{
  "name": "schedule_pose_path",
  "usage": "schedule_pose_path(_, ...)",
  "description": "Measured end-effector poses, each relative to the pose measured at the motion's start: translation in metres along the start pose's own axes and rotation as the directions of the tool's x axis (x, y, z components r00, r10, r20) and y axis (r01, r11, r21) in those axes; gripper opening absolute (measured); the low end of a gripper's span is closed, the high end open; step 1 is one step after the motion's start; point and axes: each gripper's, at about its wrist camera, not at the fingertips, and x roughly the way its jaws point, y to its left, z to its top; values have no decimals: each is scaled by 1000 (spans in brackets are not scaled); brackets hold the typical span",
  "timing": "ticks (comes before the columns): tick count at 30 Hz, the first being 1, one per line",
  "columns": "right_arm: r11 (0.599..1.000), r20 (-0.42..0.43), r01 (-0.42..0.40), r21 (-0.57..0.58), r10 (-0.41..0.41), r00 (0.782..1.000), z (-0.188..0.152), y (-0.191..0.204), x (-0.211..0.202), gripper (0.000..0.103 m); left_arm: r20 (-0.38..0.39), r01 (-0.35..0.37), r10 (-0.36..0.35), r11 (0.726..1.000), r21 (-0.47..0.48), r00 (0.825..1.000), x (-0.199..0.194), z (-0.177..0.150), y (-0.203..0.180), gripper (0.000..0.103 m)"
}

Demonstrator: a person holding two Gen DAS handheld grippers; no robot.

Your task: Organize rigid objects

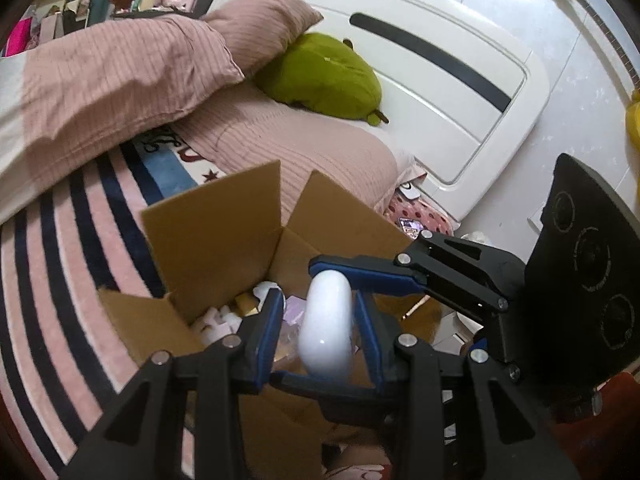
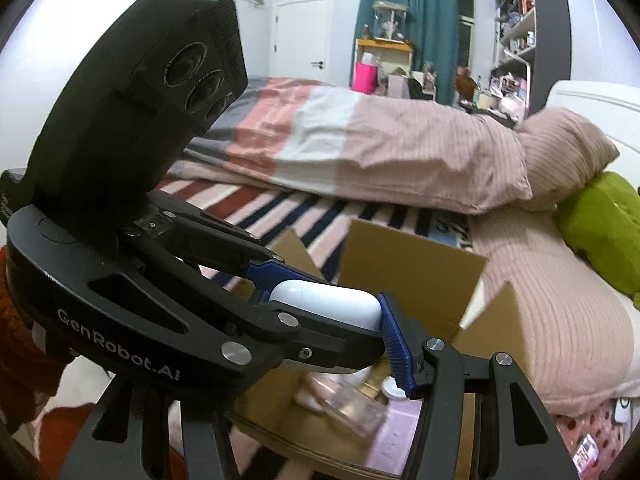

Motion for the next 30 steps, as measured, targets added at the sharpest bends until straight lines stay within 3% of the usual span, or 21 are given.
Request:
schedule_pose_path(7,998,-45,-22,52,24,999,-10,-20,8,51,-41,-16,16,1000,0,999,23,4,-6,35)
schedule_pose_path(8,998,-46,-30,60,33,998,-11,-21,8,52,-41,-27,27,1000,0,999,23,4,-6,38)
schedule_pose_path(10,998,-46,-11,60,14,999,-10,-22,6,54,-31,-60,60,998,1,998,23,5,-6,63)
schedule_pose_path(11,998,-43,0,55,3,999,-10,-21,4,59,-19,-79,80,997,5,997,20,5,-6,69)
schedule_pose_path(16,999,-44,0,52,2,999,-9,-19,2,62,24,-107,107,994,12,994,5,2,-6,79)
schedule_pose_path(19,999,-41,9,48,-7,999,-8,-17,-1,62,79,-162,160,987,10,984,-12,-2,-8,84)
schedule_pose_path(22,999,-37,14,46,-12,999,-6,-16,-4,62,137,-226,226,974,-16,964,-33,-9,-7,85)
schedule_pose_path(25,999,-28,26,41,-25,999,-3,-14,-6,66,202,-292,300,954,-67,932,-58,-19,-5,87)
schedule_pose_path(30,998,-9,48,31,-48,999,0,-12,-10,76,290,-437,465,885,-161,836,-101,-41,-1,95)
